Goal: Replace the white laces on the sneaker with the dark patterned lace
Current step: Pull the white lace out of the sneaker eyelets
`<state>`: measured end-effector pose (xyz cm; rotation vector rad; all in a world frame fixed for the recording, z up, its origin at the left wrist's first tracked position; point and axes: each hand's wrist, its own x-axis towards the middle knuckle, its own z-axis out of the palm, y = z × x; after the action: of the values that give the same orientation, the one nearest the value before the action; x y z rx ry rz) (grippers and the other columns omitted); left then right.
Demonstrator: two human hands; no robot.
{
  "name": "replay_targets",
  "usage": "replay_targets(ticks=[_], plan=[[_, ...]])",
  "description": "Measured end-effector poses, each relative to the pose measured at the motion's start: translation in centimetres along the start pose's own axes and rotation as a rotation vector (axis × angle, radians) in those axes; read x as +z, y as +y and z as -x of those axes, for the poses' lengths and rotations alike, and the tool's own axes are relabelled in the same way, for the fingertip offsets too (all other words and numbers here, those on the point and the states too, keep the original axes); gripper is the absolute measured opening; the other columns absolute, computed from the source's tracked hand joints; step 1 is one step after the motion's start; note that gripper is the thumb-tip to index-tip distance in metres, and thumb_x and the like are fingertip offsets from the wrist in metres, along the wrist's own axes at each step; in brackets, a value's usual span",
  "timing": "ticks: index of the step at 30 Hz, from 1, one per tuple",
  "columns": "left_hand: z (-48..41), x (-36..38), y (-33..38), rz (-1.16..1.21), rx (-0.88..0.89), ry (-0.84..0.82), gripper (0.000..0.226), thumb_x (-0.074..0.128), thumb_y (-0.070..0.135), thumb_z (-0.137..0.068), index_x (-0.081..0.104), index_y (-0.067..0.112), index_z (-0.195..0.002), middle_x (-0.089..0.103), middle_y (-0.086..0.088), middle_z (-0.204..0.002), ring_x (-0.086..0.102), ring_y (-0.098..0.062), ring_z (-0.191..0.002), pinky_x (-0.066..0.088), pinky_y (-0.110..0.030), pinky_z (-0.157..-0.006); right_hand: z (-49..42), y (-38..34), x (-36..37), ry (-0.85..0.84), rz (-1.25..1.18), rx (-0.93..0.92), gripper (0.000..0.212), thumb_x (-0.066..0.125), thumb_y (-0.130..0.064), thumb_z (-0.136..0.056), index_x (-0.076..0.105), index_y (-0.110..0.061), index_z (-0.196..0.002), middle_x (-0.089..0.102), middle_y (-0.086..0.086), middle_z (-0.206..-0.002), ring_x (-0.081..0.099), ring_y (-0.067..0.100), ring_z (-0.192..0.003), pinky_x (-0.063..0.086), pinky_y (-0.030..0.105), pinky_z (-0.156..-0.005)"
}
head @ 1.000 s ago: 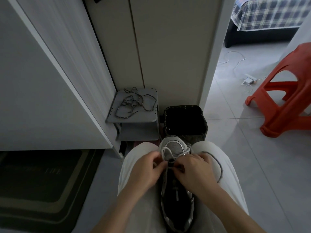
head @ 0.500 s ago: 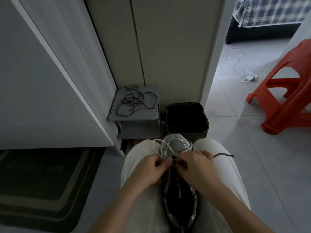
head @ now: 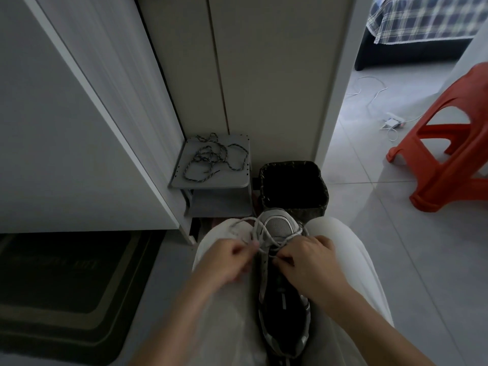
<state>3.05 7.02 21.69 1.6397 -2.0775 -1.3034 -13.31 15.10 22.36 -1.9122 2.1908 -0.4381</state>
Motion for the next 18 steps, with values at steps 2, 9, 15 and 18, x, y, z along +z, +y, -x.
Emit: replay_targets(ticks=[2,9,15,18], plan=[[0.4,2.2,0.1,-0.026,0.120,0.083,0.033,0.059,0.046,-0.087,0.054,0.023,-0.063,0.055,0.009,-0.054,0.049,0.001,-0.046,0.036,-0.018,-0.050,0.0,0.0,-0.1,-0.013,0.002,-0.004,0.023,0.050,-0.048,-0.086,0.068,-0.033,-0.088,0.057,-0.012,-0.085,0.053,0.009,-0.093,0.020,0.028,-0.088],[-1.0,-1.8,-0.1,-0.163,0.195,0.441,0.019,0.054,0.034,-0.092,0.054,0.021,-0.078,0.056,0.006,-0.066,0.054,-0.008,-0.056,0.041,-0.021,-0.050,0.3,0.5,-0.7,0.013,0.014,0.032,0.024,0.053,-0.048,-0.083,0.066,-0.028,-0.081,0.060,-0.011,-0.082,0.055,0.012,-0.090,0.021,0.029,-0.089],[-0.8,-3.0,-0.4,-0.009,0.013,0.122,0.030,0.054,0.041,-0.091,0.060,0.016,-0.075,0.065,0.002,-0.067,0.058,-0.004,-0.048,0.042,-0.017,-0.046,0.1,-0.1,-0.1,0.012,-0.015,-0.002,0.021,0.050,-0.046,-0.086,0.069,-0.037,-0.090,0.058,-0.012,-0.087,0.053,0.012,-0.095,0.020,0.028,-0.087],[-0.3,0.9,0.2,-0.064,0.077,-0.017,0.043,0.055,0.047,-0.088,0.056,0.012,-0.064,0.055,0.005,-0.054,0.048,-0.006,-0.045,0.037,-0.022,-0.047,0.0,-0.2,0.0,0.009,-0.009,0.003,0.022,0.050,-0.047,-0.084,0.069,-0.037,-0.089,0.055,-0.012,-0.085,0.053,0.012,-0.095,0.017,0.028,-0.082]])
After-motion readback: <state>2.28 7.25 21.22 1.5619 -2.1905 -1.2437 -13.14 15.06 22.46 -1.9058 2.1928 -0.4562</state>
